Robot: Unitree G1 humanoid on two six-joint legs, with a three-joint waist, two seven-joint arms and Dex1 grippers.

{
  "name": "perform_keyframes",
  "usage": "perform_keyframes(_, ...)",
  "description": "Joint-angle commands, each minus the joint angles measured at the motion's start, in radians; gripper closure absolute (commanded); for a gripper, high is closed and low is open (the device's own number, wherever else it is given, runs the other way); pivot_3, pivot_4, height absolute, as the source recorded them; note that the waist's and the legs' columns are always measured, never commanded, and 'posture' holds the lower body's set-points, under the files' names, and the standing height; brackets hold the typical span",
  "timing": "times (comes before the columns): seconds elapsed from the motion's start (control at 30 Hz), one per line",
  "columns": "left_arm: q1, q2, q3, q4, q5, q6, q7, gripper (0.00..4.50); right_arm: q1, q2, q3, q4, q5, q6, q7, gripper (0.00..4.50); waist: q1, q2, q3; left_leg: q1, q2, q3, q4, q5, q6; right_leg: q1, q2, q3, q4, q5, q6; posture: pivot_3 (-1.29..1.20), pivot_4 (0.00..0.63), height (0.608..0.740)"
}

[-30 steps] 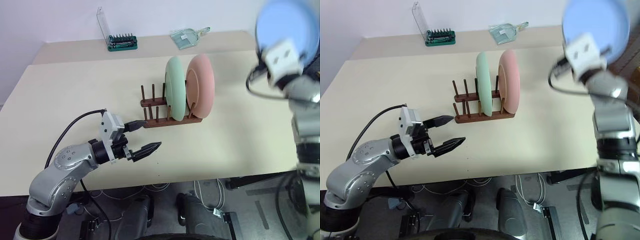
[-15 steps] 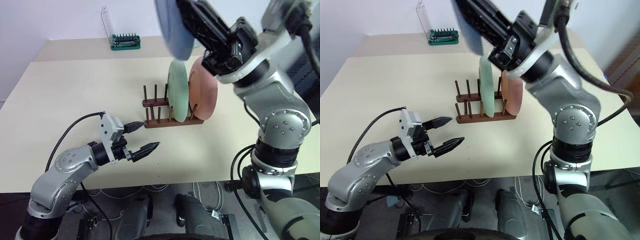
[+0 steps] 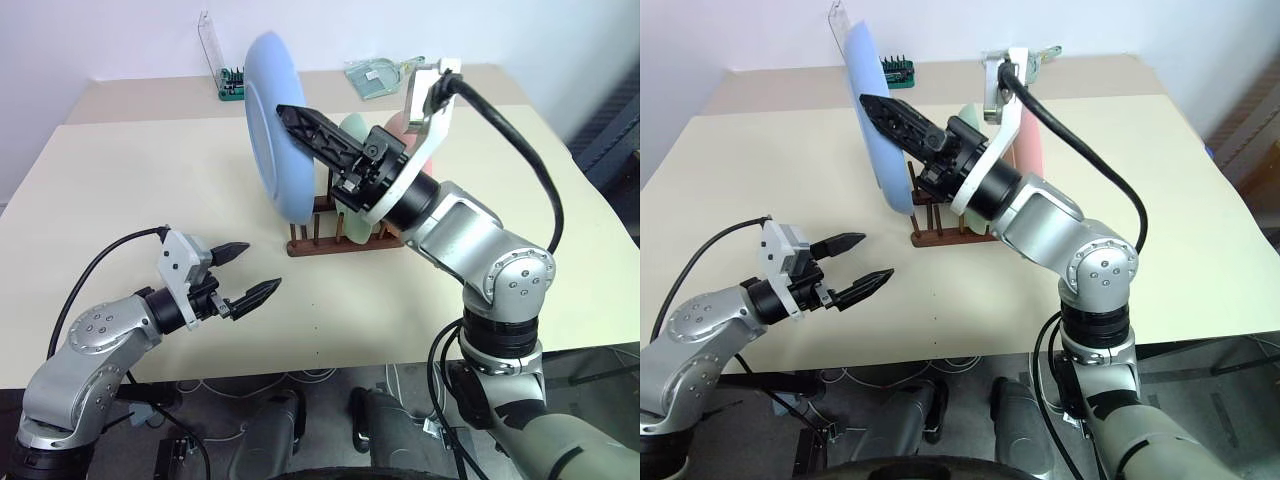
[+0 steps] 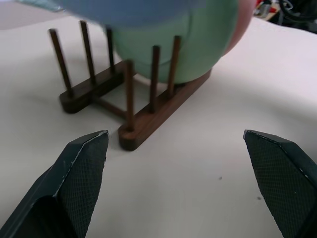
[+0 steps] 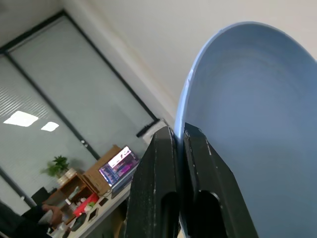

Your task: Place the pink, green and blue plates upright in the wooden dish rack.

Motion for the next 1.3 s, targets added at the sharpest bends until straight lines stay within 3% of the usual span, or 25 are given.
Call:
perform_keyframes(0.03,0.004,0.008,0.032,-0.019,-0.004,-0.023,-0.007,0.0,0.014,-0.004,-0.009,0.004,0.0,-0.011,-0.027,4.47,0.0,0.0,0.0,0.0,0.0,0.0,0.0,0.0,0.0,0.0,0.0,0.0,0.0,0.0,0.0,0.0,0.15,0.74)
perform_keyframes(0.77,0.011,0.0,0.025,-0.039,-0.005,-0.017,0.016,0.0,0.014,0.04,-0.034,0.107,-0.104,-0.03,-0.037,4.47,-0.004,0.0,0.0,0.0,0.0,0.001,-0.001,0.0,0.0,0.0,0.0,0.0,-0.001,0.0,0.0,0.0,0.15,0.74)
perform_keyframes(0.9,0.01,0.001,0.024,-0.04,-0.006,-0.016,0.016,0.0,0.013,0.043,-0.037,0.11,-0.103,-0.024,-0.048,3.06,-0.004,0.0,0.0,0.0,0.0,0.001,-0.001,0.0,0.0,0.0,0.0,0.0,-0.001,0.0,0.0,0.0,0.15,0.74)
perform_keyframes(1.07,0.011,0.0,0.021,-0.04,-0.006,-0.016,0.016,0.0,0.009,0.04,-0.039,0.106,-0.113,-0.02,-0.05,0.52,-0.004,0.0,0.0,0.0,0.0,0.001,-0.002,0.0,0.0,0.0,0.0,0.0,-0.001,0.0,0.0,0.0,0.15,0.74)
perform_keyframes(1.3,0.014,-0.004,0.017,-0.045,-0.006,-0.016,0.018,0.0,-0.023,0.009,-0.036,0.073,-0.18,-0.023,0.031,0.52,-0.004,0.0,0.0,0.0,0.0,0.001,-0.002,0.0,0.0,0.0,0.0,0.0,-0.001,0.0,0.0,0.0,0.15,0.74)
